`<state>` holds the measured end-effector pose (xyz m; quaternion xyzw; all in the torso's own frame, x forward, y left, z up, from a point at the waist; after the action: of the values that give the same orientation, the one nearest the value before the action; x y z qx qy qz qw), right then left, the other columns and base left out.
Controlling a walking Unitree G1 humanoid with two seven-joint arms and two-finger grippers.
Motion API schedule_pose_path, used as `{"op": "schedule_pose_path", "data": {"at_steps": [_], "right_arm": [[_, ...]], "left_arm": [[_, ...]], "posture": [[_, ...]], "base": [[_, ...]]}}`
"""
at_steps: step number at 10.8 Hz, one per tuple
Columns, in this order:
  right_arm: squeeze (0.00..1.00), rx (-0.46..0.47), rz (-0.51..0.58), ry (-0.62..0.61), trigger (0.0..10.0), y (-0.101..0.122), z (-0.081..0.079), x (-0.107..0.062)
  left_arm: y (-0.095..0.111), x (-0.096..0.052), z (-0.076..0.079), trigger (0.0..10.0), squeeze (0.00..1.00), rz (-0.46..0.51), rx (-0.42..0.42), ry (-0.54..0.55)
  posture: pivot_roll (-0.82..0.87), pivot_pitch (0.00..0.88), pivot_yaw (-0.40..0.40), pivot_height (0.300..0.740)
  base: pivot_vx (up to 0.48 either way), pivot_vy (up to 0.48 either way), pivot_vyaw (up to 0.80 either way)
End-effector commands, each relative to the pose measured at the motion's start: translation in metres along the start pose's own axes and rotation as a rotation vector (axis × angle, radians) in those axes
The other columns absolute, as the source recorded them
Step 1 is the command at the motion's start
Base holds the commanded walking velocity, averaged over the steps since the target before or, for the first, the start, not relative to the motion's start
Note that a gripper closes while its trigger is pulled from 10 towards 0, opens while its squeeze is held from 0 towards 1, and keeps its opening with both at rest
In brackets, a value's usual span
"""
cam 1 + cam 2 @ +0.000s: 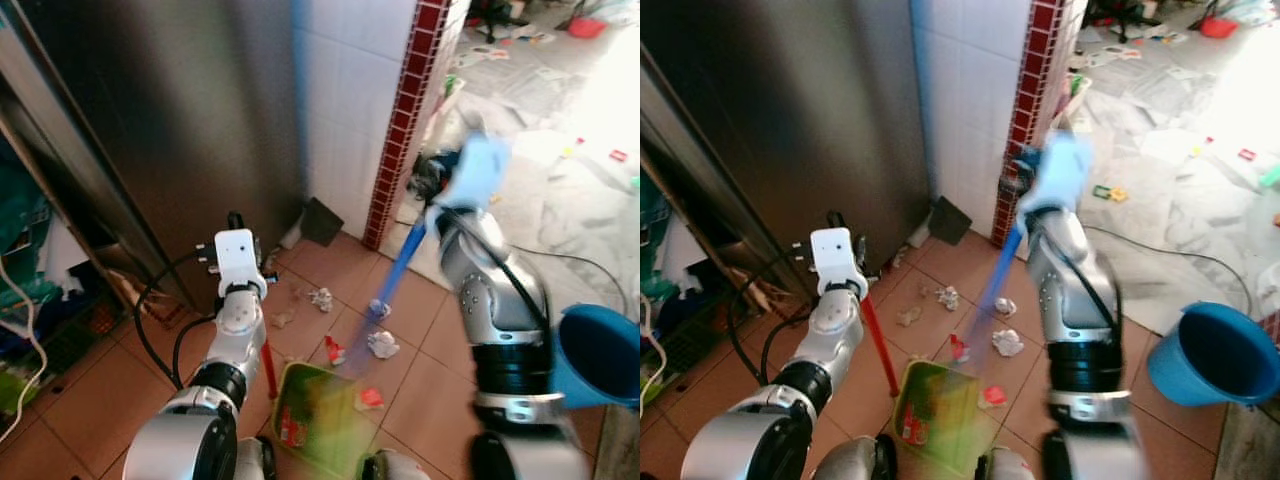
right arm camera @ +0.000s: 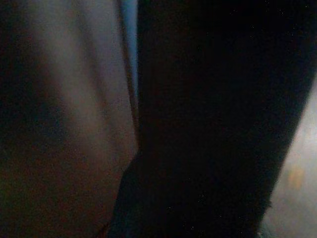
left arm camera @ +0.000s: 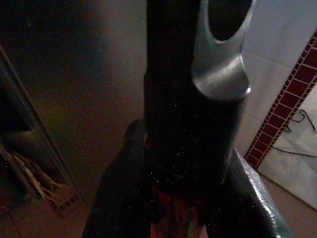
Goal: Sweep floor
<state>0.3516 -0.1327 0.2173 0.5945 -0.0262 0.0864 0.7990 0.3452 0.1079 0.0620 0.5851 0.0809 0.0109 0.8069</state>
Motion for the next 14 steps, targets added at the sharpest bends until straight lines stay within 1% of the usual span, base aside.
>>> {"op": "schedule_pose_path", "data": {"at_steps": [1,2,3,4,5,6,7,8,9,10,11,12,13,14], "right_arm": [[0.00,-0.064,0.245,-0.013,10.0,0.049,0.002,-0.002],[0.00,-0.113,0.300,-0.017,10.0,0.058,0.002,-0.003],[0.00,-0.200,0.365,-0.028,10.0,0.067,0.004,-0.005],[0.00,-0.267,0.391,-0.027,10.0,0.067,0.003,-0.006],[0.00,-0.313,0.365,-0.041,10.0,0.055,0.006,-0.006],[0.00,-0.341,0.328,-0.056,10.0,0.040,0.009,-0.008],[0.00,-0.365,0.296,-0.060,10.0,0.027,0.009,-0.012],[0.00,-0.380,0.264,-0.061,10.0,0.014,0.007,-0.016],[0.00,-0.389,0.238,-0.058,10.0,0.005,0.005,-0.017],[0.00,-0.360,0.148,-0.056,10.0,-0.017,0.002,-0.018],[0.00,-0.325,0.049,-0.060,10.0,-0.037,-0.001,-0.019],[0.00,-0.280,-0.005,-0.063,10.0,-0.047,-0.003,-0.021],[0.00,-0.182,-0.048,-0.056,10.0,-0.055,-0.009,-0.021],[0.00,-0.083,-0.088,-0.035,10.0,-0.060,-0.015,-0.022]], "left_arm": [[-0.009,-0.002,0.000,10.0,0.00,-0.054,0.010,-0.001],[-0.010,-0.002,0.001,10.0,0.00,-0.058,0.011,-0.008],[-0.010,-0.002,0.001,10.0,0.00,-0.064,0.010,-0.013],[-0.011,-0.002,0.002,10.0,0.00,-0.071,0.007,-0.018],[-0.010,-0.002,0.007,10.0,0.00,-0.075,-0.008,-0.065],[-0.006,-0.002,0.012,10.0,0.00,-0.044,0.002,-0.100],[0.001,-0.002,0.012,10.0,0.00,-0.009,-0.017,-0.124],[0.006,-0.003,0.009,10.0,0.00,0.034,0.007,-0.131],[0.009,-0.004,0.006,10.0,0.00,0.062,0.048,-0.128],[0.010,-0.005,-0.001,10.0,0.00,0.083,0.080,-0.096],[0.008,-0.005,-0.014,10.0,0.00,0.078,0.117,0.000],[0.008,-0.004,-0.020,10.0,0.00,0.075,0.130,0.046],[0.006,-0.004,-0.020,10.0,0.00,0.055,0.116,0.040],[0.006,-0.004,-0.016,10.0,0.00,0.053,0.128,0.021]], "posture": [[-0.11,0.098,0.025,0.740],[-0.11,0.092,0.025,0.740],[-0.11,0.092,0.024,0.740],[-0.11,0.087,0.021,0.740],[-0.10,0.084,0.018,0.740],[-0.10,0.080,0.020,0.740],[-0.09,0.077,0.023,0.740],[-0.08,0.072,0.028,0.740],[-0.08,0.070,0.031,0.740],[-0.06,0.069,0.035,0.740],[-0.06,0.071,0.040,0.740],[-0.06,0.072,0.045,0.740],[-0.06,0.077,0.051,0.740],[-0.06,0.080,0.053,0.740]], "base": [[0.000,0.000,0.00],[0.000,0.000,0.00],[0.000,0.000,0.00],[0.000,0.000,0.00],[0.000,0.000,0.00],[0.000,0.000,0.00],[0.000,0.000,0.00],[0.000,0.000,0.00],[0.000,0.000,0.00],[0.000,0.000,0.00],[0.000,0.000,0.00],[0.000,0.000,0.00],[0.000,0.000,0.00],[0.000,0.000,0.00]]}}
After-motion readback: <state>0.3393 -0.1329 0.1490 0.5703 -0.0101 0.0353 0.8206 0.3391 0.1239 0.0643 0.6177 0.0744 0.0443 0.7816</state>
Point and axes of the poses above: a point about 5 cm out from each wrist's last joint towards the gripper, its own x axis pointing out of the wrist towards the gripper, its own y axis along the axis of the wrist's last joint, z = x × y, the point moved 1 cm from there along x, pointing out of the wrist towards the gripper, and after that the axes turned 15 degrees about -x, right-handed, at the moved point
